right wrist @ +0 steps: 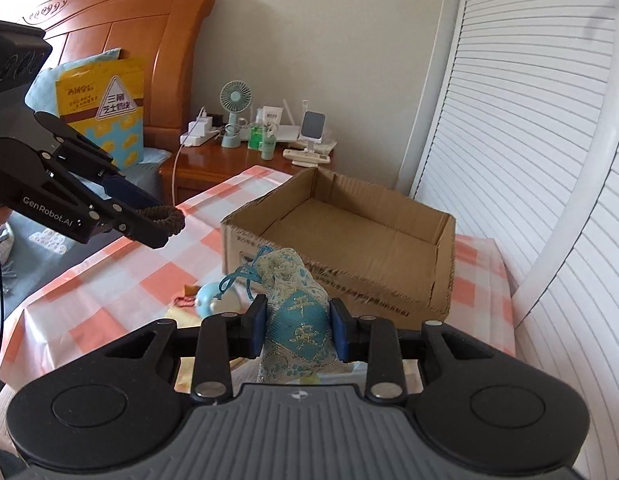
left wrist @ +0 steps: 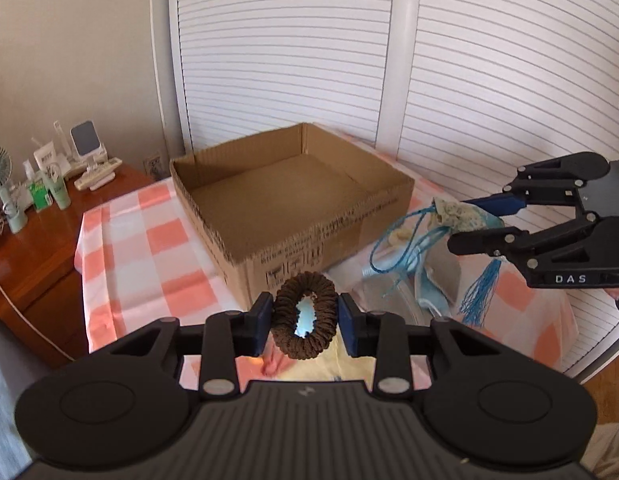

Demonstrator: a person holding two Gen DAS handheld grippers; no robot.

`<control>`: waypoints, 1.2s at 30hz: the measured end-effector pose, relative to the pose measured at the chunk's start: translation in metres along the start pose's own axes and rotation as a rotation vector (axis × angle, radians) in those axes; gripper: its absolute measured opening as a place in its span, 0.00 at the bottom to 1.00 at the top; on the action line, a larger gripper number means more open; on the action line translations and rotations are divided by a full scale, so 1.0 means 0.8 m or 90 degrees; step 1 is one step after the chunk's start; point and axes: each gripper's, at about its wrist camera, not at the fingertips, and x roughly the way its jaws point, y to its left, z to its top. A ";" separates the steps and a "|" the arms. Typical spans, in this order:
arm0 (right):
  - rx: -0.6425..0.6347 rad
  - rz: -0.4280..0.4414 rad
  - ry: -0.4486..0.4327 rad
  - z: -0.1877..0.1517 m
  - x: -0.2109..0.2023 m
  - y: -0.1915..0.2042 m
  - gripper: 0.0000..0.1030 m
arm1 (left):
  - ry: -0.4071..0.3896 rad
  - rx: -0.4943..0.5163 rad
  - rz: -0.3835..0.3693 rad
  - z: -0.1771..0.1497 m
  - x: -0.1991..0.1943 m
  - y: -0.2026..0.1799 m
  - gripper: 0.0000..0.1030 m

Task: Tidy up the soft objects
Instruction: 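Carry both items to the box while the left gripper releases the hair tie inside, then lower the floral sachet into the box and open the right gripper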

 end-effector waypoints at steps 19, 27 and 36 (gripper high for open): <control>0.054 -0.060 -0.014 0.046 0.065 -0.087 0.36 | -0.029 -0.011 0.094 0.137 0.175 0.071 0.94; 0.058 -0.066 -0.006 0.068 0.086 -0.090 0.36 | -0.061 -0.004 0.069 0.091 0.112 0.053 1.00; 0.061 -0.103 0.022 0.120 0.156 -0.115 0.36 | -0.049 0.001 0.097 0.005 0.058 0.018 0.99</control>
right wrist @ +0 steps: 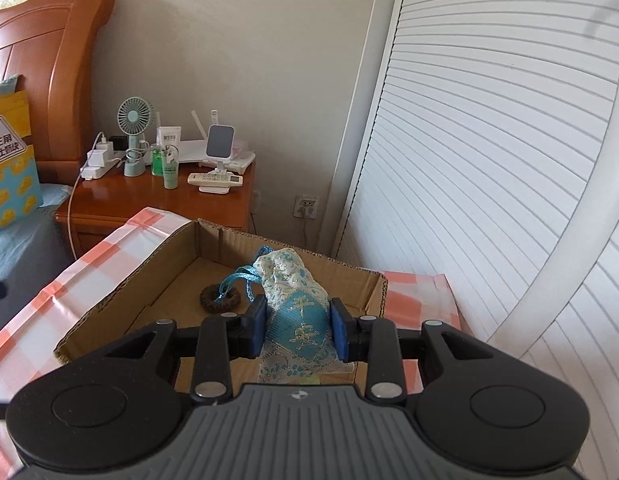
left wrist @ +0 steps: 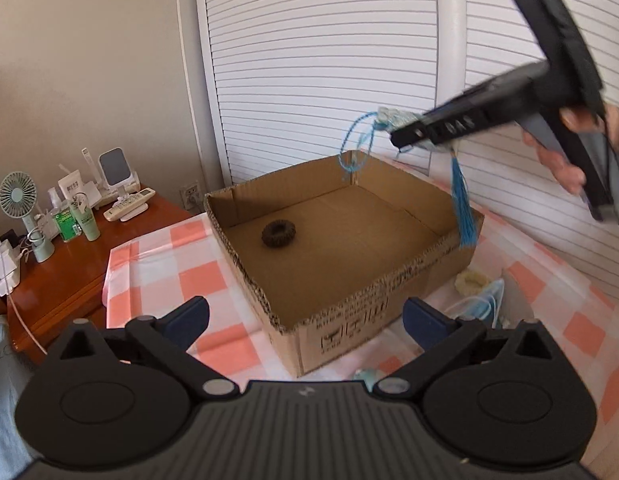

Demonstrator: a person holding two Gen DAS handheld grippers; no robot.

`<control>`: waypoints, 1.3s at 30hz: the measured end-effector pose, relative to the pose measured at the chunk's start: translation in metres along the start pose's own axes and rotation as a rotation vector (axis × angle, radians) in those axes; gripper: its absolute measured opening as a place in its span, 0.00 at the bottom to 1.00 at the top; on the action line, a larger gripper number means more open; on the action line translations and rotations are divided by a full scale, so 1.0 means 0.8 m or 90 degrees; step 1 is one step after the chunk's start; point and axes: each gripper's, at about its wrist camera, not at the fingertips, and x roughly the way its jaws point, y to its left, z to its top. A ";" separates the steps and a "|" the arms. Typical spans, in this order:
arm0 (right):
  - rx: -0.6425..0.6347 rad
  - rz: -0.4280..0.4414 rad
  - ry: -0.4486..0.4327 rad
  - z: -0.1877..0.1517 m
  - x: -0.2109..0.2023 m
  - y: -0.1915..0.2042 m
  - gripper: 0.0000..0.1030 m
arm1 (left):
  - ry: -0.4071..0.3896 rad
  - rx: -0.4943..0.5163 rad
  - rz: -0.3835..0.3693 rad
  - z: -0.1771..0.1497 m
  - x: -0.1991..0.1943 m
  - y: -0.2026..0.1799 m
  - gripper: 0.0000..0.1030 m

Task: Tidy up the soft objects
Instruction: 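Lower the floral sachet into the box and open the right gripper, then move the right gripper over the grey fabric pouch beside the masks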

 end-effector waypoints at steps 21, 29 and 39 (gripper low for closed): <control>0.061 -0.052 0.062 -0.041 -0.013 0.027 0.99 | 0.005 -0.130 0.029 -0.092 -0.054 -0.027 0.99; 0.120 -0.125 0.107 -0.106 -0.042 0.016 0.99 | 0.012 -0.121 0.042 -0.097 -0.058 -0.032 0.99; 0.252 -0.188 0.201 -0.188 -0.047 -0.020 1.00 | 0.028 -0.112 0.022 -0.106 -0.052 -0.045 0.99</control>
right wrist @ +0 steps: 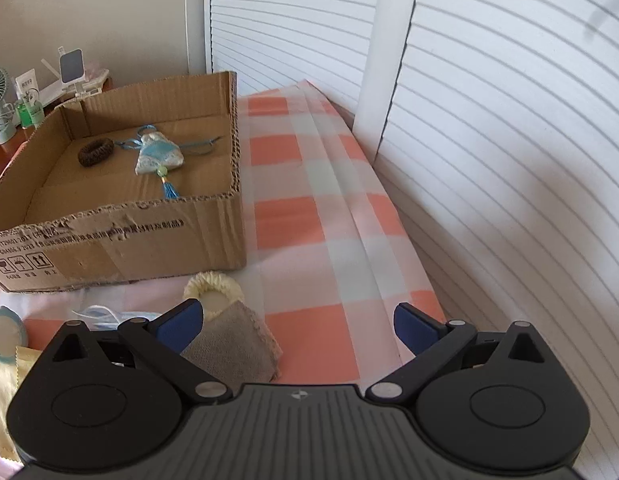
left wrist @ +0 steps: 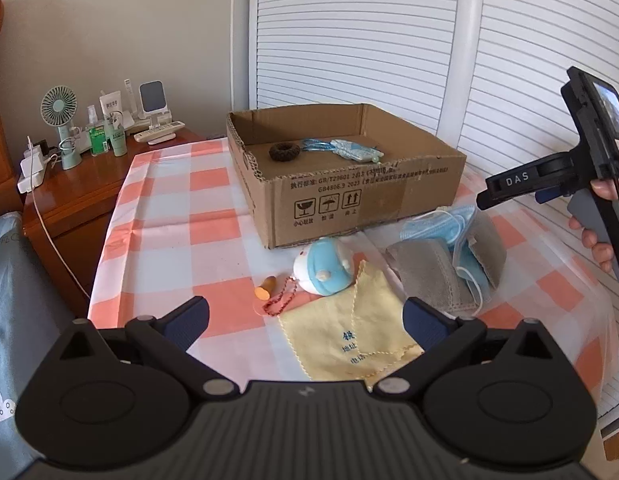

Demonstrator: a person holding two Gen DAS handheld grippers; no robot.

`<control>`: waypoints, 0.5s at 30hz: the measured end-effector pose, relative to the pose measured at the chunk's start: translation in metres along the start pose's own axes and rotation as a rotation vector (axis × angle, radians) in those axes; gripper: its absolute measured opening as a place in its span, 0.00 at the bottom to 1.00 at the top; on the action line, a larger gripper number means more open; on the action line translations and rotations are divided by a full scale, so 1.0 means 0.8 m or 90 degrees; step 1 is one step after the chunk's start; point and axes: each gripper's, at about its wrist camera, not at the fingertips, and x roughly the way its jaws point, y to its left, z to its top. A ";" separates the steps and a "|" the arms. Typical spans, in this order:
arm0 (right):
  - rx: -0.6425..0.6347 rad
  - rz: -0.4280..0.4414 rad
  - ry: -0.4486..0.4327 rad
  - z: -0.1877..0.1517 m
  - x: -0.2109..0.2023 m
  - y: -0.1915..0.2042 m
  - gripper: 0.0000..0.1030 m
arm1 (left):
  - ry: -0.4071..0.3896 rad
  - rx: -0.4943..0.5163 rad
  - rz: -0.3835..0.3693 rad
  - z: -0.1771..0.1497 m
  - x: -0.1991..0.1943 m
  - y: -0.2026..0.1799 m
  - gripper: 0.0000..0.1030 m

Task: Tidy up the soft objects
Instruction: 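Move the right gripper over the grey fabric pouch beside the masks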

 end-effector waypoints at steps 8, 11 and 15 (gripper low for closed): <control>0.005 0.022 0.022 -0.009 0.011 0.008 1.00 | 0.008 0.018 -0.008 -0.004 -0.002 -0.012 0.99; 0.000 0.032 0.035 -0.018 0.013 0.010 1.00 | 0.012 0.018 -0.009 -0.005 -0.002 -0.012 0.99; -0.007 0.036 0.043 -0.034 0.011 0.008 1.00 | 0.015 0.019 -0.014 -0.005 -0.002 -0.014 0.99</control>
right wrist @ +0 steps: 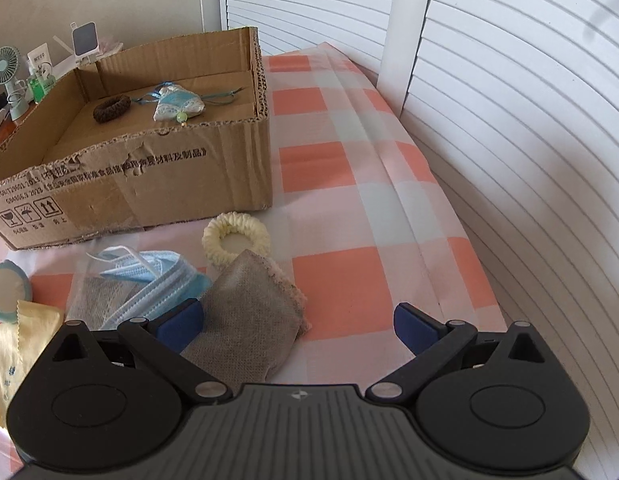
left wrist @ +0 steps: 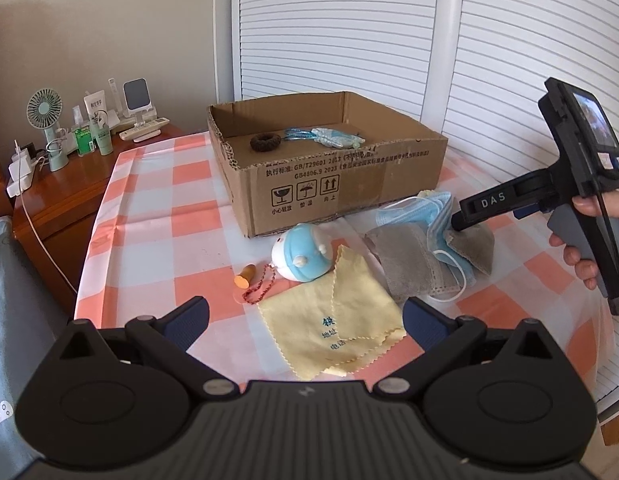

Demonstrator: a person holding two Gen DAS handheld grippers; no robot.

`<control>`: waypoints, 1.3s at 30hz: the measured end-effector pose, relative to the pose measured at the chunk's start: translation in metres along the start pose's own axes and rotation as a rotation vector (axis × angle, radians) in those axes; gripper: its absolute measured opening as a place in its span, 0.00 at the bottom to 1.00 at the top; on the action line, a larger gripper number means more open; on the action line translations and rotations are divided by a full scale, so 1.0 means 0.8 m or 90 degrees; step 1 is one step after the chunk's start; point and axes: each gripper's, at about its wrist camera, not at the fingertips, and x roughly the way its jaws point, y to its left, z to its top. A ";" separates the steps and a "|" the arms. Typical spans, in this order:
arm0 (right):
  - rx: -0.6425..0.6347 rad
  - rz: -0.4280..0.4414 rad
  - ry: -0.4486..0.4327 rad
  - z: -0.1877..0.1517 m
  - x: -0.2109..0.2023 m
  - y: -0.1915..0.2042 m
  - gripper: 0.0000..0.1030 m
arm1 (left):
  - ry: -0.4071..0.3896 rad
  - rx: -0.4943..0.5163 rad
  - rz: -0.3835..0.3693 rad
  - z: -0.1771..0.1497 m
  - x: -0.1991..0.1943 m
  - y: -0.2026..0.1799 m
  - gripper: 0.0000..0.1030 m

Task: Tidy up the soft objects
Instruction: 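Move the right gripper over the grey fabric pouch beside the masks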

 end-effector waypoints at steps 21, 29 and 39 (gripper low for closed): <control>-0.020 0.013 -0.011 -0.049 -0.014 -0.005 1.00 | 0.015 0.007 -0.010 0.004 0.017 0.001 0.99; -0.044 0.026 -0.070 -0.070 -0.018 -0.015 1.00 | 0.038 0.024 -0.014 0.009 0.047 0.000 0.99; -0.049 0.035 -0.095 -0.075 -0.018 -0.017 1.00 | 0.028 -0.005 -0.021 0.023 0.069 0.005 0.96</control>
